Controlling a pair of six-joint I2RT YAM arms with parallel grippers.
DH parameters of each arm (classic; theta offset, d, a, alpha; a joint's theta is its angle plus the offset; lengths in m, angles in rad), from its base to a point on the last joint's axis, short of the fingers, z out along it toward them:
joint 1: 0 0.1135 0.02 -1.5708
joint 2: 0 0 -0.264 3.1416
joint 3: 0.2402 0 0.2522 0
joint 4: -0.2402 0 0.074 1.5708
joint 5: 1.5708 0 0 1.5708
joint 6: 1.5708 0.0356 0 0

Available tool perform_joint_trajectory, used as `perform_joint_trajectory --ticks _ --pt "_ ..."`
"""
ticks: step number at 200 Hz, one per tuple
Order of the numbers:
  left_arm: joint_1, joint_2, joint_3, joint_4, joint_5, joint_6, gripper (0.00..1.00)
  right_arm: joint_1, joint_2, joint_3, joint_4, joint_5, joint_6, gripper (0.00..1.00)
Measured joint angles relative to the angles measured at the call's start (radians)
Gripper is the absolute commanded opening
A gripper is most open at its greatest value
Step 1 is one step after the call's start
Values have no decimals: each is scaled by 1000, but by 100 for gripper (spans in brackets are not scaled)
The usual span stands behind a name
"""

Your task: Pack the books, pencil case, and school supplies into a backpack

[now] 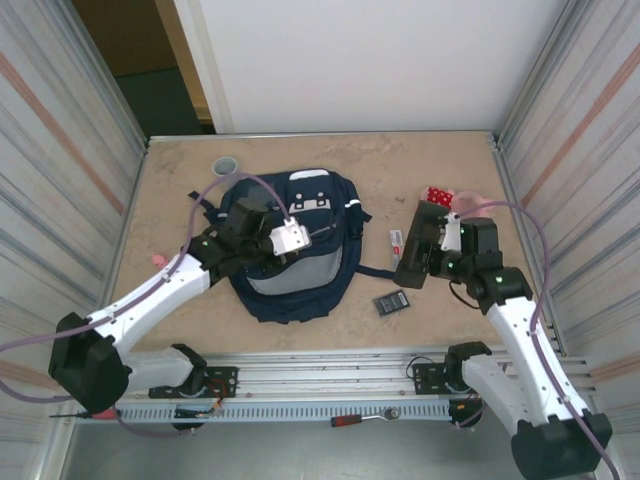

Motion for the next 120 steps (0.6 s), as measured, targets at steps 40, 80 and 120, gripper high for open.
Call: perform_joint_trajectory --ticks 40,80,120 --pt "96 -15 54 -21 74 -92 0 278 -15 26 98 54 -212 53" --pt "167 -14 99 -29 171 -158 0 603 96 87 140 189 -543 55" --pt "175 -3 130 -67 235 -190 0 842 357 180 138 370 -900 54"
